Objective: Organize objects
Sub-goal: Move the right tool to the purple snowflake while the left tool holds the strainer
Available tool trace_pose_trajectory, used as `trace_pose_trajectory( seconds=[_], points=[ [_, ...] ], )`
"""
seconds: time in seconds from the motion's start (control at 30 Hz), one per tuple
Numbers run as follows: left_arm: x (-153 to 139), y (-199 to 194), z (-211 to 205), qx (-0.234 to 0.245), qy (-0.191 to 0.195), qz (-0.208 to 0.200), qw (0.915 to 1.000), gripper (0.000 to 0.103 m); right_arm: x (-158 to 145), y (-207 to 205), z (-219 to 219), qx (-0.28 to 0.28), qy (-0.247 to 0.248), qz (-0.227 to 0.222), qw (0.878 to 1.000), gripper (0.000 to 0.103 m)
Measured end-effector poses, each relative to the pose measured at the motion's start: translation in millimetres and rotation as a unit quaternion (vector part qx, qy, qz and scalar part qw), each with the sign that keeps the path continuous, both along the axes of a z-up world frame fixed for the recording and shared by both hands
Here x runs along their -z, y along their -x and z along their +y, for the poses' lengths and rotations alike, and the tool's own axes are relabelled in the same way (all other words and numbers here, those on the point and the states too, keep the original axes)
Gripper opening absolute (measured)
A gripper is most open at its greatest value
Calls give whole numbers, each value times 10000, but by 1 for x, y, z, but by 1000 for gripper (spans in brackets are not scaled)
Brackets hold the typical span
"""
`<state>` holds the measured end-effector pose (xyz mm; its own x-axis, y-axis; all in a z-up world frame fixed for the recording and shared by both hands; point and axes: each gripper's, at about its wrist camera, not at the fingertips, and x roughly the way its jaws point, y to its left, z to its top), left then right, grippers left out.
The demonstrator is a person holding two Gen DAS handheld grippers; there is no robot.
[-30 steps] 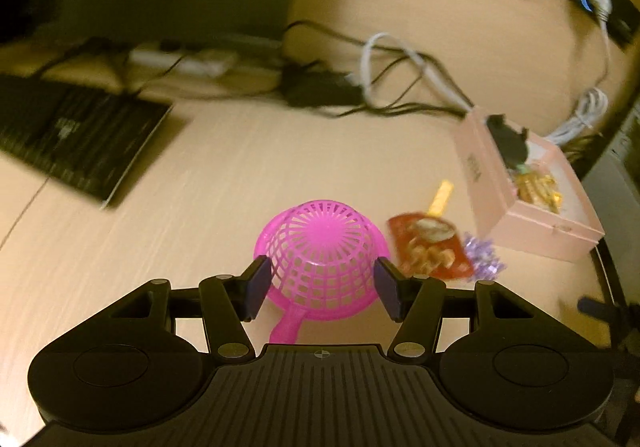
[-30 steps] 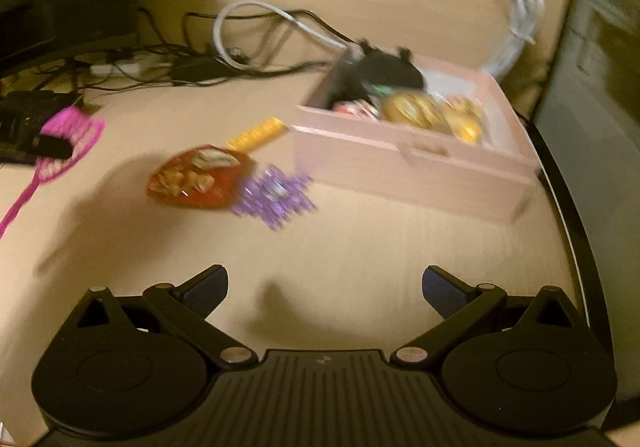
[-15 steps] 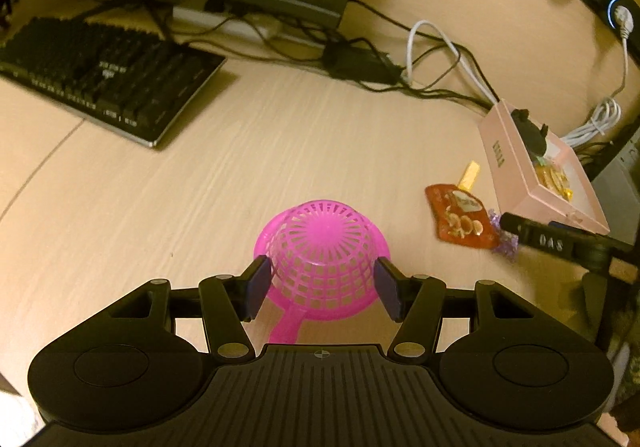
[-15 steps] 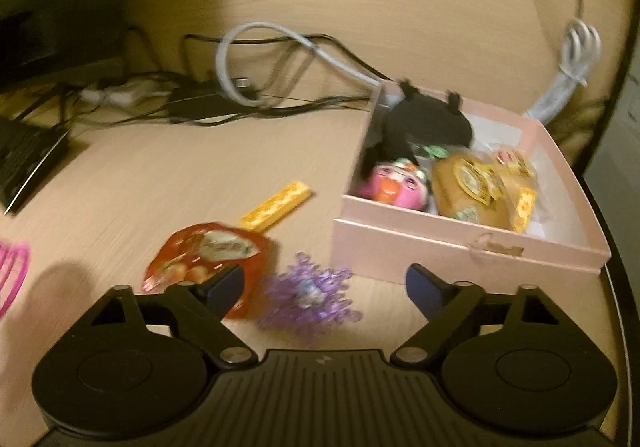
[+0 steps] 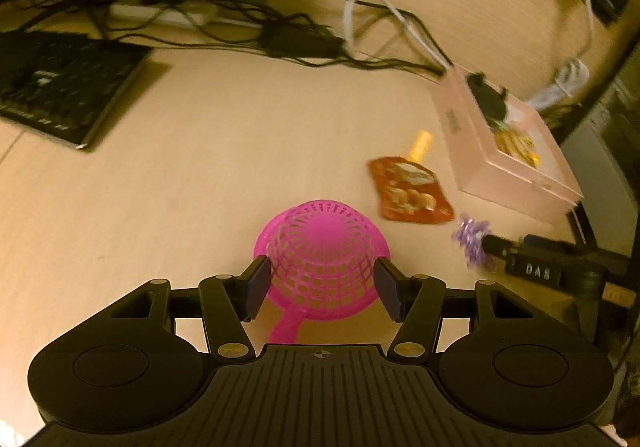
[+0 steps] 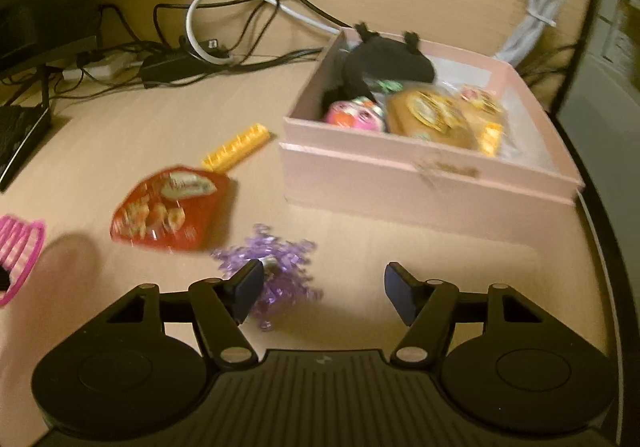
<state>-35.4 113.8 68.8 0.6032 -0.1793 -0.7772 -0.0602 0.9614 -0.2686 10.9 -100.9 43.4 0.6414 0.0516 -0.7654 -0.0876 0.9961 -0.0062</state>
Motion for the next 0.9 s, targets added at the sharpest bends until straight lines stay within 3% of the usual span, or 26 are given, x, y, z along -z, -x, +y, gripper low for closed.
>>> trace_pose_trajectory(
  seconds=[0.37, 0.53, 0.9],
  points=[
    [2, -13, -50, 774, -92, 74, 9969, 62, -2, 55, -36, 132, 749, -194, 9969, 83],
    [6, -15, -68, 1001, -78, 149, 9948, 62, -8, 62, -48, 219, 3, -115, 9997, 94],
    [8, -14, -82, 1174, -101, 199, 9928, 62, 7, 48, -26, 328, -438, 100, 9985, 99]
  ],
)
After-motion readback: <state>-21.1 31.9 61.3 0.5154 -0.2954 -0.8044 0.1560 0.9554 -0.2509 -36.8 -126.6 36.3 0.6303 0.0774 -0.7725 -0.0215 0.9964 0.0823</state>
